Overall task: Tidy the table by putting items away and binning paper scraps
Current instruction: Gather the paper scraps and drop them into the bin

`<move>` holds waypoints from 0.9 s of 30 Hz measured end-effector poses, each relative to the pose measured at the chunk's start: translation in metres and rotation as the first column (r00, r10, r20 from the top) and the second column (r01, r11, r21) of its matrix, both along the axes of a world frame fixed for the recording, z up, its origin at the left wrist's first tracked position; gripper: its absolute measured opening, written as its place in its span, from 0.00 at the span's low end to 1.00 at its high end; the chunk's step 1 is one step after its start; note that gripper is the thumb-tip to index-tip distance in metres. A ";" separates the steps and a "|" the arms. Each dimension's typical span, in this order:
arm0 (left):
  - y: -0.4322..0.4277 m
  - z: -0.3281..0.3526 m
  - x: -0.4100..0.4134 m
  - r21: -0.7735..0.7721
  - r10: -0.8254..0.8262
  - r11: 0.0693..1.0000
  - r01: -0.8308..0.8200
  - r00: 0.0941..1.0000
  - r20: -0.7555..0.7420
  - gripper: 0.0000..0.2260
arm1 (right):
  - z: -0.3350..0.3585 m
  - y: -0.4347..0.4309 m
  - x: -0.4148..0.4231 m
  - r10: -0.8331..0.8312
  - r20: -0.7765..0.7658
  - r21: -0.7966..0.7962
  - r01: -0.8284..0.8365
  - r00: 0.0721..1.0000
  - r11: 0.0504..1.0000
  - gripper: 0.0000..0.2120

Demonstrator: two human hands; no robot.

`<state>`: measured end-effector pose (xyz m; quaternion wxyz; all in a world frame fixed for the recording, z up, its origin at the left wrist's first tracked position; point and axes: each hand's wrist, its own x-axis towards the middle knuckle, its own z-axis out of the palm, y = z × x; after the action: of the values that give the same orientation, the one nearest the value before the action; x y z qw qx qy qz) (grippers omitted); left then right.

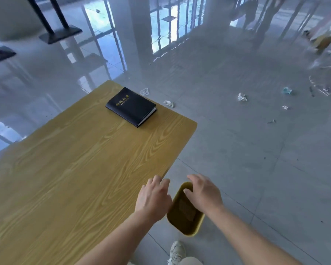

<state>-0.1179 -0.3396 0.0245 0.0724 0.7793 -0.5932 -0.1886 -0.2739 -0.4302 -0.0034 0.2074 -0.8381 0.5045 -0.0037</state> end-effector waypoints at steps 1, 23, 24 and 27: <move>0.007 0.008 0.010 -0.018 0.027 0.999 -0.027 1.000 0.003 0.15 | 0.007 -0.002 0.007 0.041 0.008 -0.010 -0.041 0.999 0.999 0.20; 0.324 0.057 0.188 -0.131 0.720 0.694 -0.708 0.681 0.130 0.17 | 0.078 0.218 0.282 0.692 0.034 -0.071 -0.689 0.721 0.722 0.23; 0.346 0.056 0.193 -0.134 0.751 0.661 -0.739 0.647 0.133 0.17 | 0.078 0.238 0.293 0.716 0.045 -0.064 -0.713 0.697 0.698 0.23; 0.406 0.055 0.204 -0.140 0.818 0.575 -0.806 0.560 0.134 0.15 | 0.077 0.296 0.322 0.785 0.064 -0.062 -0.782 0.617 0.620 0.23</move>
<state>0.0865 0.0663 0.0793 0.1203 0.9758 -0.1776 -0.0428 0.0485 -0.1347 0.0735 0.1977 -0.9760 0.0794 0.0444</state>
